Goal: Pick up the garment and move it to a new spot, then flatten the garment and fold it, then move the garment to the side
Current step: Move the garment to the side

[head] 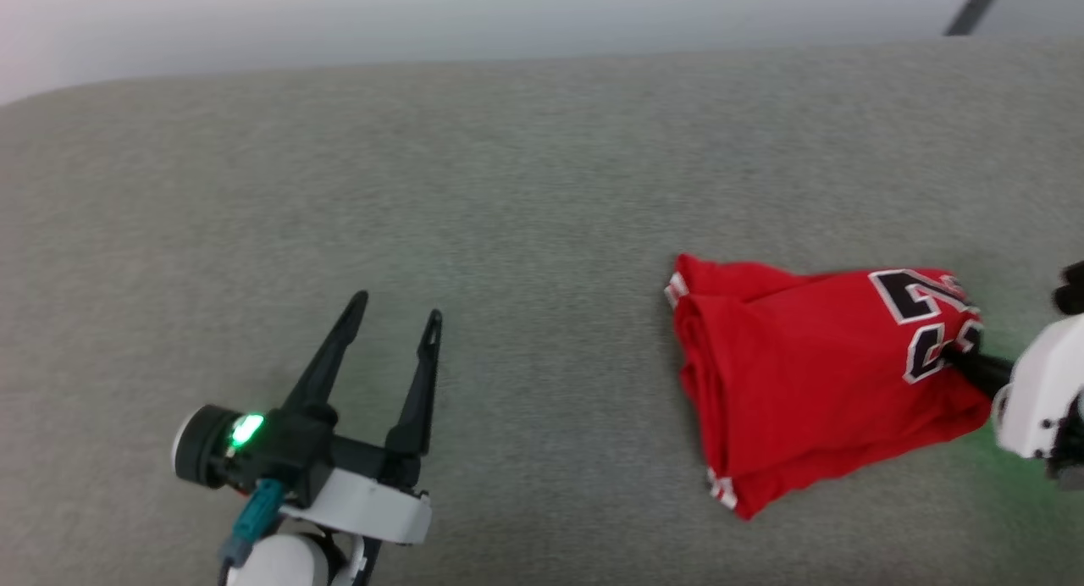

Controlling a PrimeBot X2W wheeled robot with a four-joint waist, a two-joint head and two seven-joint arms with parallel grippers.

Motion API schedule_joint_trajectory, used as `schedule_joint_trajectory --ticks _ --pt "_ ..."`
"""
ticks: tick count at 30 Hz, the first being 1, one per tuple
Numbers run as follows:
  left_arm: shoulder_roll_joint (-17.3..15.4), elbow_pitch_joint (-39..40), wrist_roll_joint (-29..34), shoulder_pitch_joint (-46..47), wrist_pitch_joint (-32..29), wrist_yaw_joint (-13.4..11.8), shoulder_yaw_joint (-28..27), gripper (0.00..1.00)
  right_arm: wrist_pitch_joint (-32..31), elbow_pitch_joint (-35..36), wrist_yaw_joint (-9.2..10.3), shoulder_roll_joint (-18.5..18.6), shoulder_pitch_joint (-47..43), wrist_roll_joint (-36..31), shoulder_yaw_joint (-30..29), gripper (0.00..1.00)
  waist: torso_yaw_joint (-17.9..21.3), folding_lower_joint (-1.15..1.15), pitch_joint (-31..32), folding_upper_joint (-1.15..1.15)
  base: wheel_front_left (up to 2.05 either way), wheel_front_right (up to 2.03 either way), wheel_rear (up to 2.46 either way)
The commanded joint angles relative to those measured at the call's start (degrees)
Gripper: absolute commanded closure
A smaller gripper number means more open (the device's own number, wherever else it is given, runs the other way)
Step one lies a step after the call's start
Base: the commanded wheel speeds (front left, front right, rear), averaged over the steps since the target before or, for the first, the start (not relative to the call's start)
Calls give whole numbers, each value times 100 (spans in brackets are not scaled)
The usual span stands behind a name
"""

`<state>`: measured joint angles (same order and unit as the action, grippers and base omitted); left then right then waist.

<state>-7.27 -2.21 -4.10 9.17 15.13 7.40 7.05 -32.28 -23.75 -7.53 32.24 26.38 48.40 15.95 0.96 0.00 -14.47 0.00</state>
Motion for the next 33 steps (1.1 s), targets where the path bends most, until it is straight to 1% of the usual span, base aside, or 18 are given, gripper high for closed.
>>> schedule_joint_trajectory --ticks 1,5,9,12,16,19,21,26,31,33 --pt "-54 -12 -23 111 -3 12 44 0 93 -27 8 62 -22 27 -76 100 383 0 -125 0 0 0 0" --pt "-233 41 8 380 -3 12 290 0 423 -146 8 289 -37 179 -268 100 773 0 -289 0 0 0 0" --pt "-495 233 -208 731 -3 5 621 0 730 -384 8 485 144 247 -528 100 1124 0 -508 0 0 0 0" --pt "-640 276 -304 1055 -3 5 838 0 996 -619 8 539 248 261 -735 100 1314 0 -683 0 0 0 0" --pt "-882 252 -373 1510 -3 1 1092 0 1219 -861 8 621 573 192 -812 100 1502 0 -959 0 0 0 0" --pt "-973 208 -578 1826 -3 1 1140 0 1347 -1103 8 732 955 -23 -745 100 1609 0 -1219 0 0 0 0" --pt "-1124 166 -594 2040 -3 1 1220 0 1449 -1302 8 825 1237 -230 -670 100 1639 0 -1382 0 0 0 0" --pt "-1350 128 -630 2521 -3 1 1376 0 1714 -1867 8 969 1899 -607 -541 100 1670 0 -1719 0 0 0 0" --pt "-1479 175 -575 2774 -4 1 1422 0 2145 -2461 8 935 2360 -870 -477 100 1657 0 -1868 0 0 0 0" --pt "-1519 206 -563 2793 -4 1 1413 0 2290 -2658 8 813 2482 -907 -389 100 1660 0 -1909 0 0 0 0"
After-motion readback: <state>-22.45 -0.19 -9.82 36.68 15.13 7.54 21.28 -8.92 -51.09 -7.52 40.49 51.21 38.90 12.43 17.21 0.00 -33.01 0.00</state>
